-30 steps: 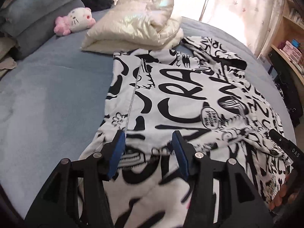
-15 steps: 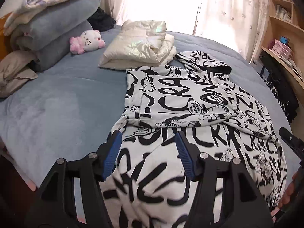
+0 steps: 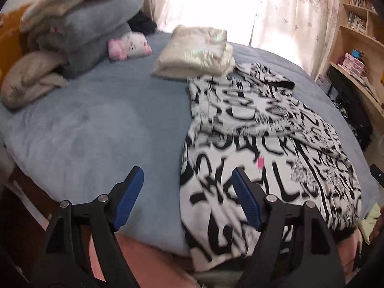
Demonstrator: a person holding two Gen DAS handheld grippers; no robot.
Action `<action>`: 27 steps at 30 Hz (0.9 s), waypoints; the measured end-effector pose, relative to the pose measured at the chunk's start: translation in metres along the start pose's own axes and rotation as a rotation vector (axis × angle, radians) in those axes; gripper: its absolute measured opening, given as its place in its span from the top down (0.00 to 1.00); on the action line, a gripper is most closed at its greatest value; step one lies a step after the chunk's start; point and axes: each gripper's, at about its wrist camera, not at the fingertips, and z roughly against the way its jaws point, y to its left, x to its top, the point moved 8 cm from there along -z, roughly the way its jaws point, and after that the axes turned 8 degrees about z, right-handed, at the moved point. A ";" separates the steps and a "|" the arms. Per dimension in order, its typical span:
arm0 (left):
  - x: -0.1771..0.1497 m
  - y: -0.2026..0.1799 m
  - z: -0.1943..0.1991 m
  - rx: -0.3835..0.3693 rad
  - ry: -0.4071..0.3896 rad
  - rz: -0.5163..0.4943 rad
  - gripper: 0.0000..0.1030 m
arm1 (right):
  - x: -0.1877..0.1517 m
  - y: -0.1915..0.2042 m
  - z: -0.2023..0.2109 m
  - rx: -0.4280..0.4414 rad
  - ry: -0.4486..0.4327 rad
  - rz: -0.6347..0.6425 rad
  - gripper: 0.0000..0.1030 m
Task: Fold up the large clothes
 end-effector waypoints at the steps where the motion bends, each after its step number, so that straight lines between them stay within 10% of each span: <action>1: -0.007 0.006 -0.003 -0.023 0.025 0.006 0.28 | -0.003 -0.006 0.002 -0.006 0.006 0.005 0.30; 17: -0.081 0.012 -0.090 -0.163 0.228 0.050 0.29 | -0.139 -0.143 -0.010 -0.003 0.168 -0.198 0.29; 27: -0.078 -0.004 -0.108 -0.186 0.218 0.023 0.24 | -0.161 -0.122 -0.043 0.195 0.165 -0.172 0.40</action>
